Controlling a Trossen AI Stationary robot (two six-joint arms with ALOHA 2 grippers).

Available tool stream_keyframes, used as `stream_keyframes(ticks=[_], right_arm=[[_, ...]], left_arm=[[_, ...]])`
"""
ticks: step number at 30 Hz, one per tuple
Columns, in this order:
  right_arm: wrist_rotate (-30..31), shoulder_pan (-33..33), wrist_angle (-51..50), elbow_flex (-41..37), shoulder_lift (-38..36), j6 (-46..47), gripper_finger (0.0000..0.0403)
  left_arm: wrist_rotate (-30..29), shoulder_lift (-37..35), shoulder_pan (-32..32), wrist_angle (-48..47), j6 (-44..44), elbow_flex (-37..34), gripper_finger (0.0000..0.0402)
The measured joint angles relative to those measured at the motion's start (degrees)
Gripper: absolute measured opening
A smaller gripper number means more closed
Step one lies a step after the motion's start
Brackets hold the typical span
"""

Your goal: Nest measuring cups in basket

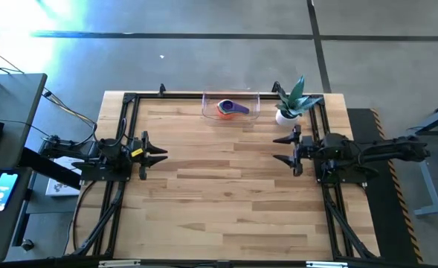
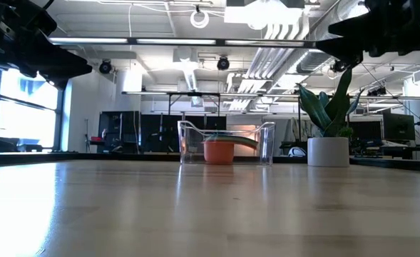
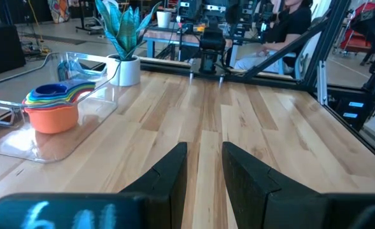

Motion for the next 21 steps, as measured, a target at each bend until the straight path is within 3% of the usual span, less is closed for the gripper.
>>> stream_keyframes(ticks=[11,21], right_arm=[[-1.26,0.14,-1.15,-7.18,-8.41,0.27,0.0259],[1.31,0.14,-3.11,-10.38,-9.09,5.36,0.0259]], left_arm=[[-0.02,0.00,0.01,0.00,0.00,-0.01,0.0090],[-0.02,0.00,0.01,0.00,0.00,0.01,0.0090]])
